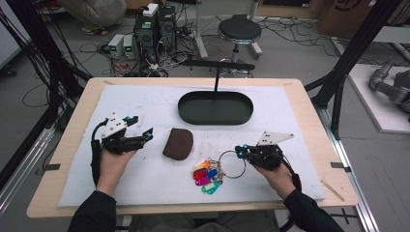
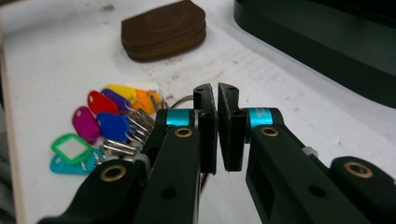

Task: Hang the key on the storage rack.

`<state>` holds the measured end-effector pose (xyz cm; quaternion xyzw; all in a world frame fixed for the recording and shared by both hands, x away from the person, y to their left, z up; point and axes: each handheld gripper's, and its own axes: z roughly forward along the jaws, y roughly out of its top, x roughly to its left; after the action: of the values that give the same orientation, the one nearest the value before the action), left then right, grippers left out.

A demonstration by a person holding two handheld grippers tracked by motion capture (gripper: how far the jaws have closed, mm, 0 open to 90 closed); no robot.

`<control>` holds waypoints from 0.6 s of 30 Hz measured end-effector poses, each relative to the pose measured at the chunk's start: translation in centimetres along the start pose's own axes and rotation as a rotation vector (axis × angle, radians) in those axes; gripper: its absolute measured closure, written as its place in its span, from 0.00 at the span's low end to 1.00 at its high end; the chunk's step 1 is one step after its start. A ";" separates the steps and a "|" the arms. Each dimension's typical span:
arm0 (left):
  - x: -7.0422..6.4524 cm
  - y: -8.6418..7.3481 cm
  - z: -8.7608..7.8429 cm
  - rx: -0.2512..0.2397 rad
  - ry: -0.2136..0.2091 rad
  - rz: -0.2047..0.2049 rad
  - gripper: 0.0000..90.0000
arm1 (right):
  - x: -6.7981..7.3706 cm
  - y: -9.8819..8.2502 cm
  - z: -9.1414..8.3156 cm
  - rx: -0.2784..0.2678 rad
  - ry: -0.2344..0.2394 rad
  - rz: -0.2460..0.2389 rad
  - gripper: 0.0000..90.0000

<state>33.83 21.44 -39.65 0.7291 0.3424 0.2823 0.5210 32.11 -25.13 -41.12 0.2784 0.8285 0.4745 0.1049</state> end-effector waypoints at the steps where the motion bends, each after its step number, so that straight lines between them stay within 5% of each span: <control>1: 0.0 0.0 0.0 0.000 0.000 0.001 0.31 | 0.0 0.1 0.0 -0.007 0.006 0.001 0.98; 9: 0.0 0.0 0.0 0.001 -0.006 0.004 0.31 | -0.1 0.1 0.0 -0.033 0.078 0.065 0.97; 18: -0.1 0.0 0.0 -0.002 -0.009 0.003 0.31 | 0.2 -0.1 0.6 0.031 0.133 0.095 0.95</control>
<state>33.80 21.39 -39.65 0.7303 0.3388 0.2803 0.5229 32.17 -24.58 -41.53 0.2868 0.8267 0.4835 0.0224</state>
